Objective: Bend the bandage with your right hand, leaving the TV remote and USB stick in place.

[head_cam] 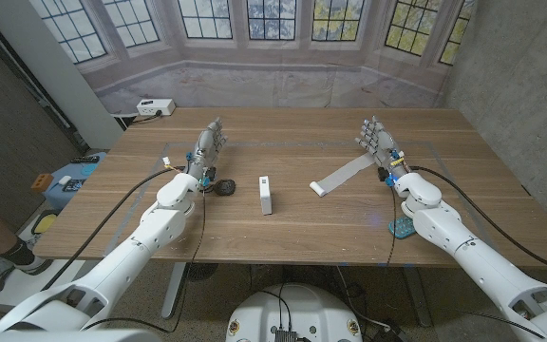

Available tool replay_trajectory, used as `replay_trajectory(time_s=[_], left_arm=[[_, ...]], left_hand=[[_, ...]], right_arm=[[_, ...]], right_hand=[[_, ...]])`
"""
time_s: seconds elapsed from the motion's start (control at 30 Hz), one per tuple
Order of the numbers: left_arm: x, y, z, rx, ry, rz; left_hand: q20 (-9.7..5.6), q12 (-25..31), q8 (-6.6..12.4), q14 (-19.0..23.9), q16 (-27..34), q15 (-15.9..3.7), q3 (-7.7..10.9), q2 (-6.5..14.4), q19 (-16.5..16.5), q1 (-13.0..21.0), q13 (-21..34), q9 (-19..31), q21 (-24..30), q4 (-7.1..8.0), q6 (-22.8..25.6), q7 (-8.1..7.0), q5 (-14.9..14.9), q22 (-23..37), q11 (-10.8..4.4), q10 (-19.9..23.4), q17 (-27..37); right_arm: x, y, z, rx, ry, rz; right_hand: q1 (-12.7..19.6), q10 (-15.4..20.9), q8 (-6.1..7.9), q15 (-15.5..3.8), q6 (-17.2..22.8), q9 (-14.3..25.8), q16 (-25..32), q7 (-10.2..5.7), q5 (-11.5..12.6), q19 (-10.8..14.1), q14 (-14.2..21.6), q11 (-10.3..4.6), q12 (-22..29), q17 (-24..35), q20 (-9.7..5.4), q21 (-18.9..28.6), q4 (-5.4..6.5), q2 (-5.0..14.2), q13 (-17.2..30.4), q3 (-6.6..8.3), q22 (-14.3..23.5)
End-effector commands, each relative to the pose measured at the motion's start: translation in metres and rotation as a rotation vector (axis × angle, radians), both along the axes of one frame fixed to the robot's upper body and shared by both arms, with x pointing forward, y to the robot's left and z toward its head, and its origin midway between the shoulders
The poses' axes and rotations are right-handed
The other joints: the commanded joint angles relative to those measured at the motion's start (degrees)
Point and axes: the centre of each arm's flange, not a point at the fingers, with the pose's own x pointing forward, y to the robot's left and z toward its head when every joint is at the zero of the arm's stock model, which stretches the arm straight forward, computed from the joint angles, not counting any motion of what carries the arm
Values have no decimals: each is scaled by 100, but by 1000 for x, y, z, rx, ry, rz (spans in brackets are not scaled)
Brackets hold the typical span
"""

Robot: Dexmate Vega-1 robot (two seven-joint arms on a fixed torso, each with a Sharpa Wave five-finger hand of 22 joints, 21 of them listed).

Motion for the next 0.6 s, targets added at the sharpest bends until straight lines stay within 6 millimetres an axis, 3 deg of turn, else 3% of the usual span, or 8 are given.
replay_trajectory(time_s=[0.03,0.6], left_arm=[[-1,-13,0,-16,-13,18],[5,-15,5,-4,-5,12]], left_hand=[[52,40,28,11,21,20,36,75,28,153,23,25,39,-16,33,6,38,7,-3,-8,7],[62,44,15,46,7,21,54,66,48,169,20,25,38,-69,63,1,34,7,12,31,0]], right_arm=[[-4,-4,-11,-25,34,-33],[-4,-5,6,-69,7,-64]], right_hand=[[68,58,23,-224,0,20,23,-51,28,40,57,30,47,1,-367,23,-21,-4,9,39,31],[137,81,35,-217,62,21,10,-29,29,33,44,30,50,-51,-342,24,-98,-17,11,85,31]])
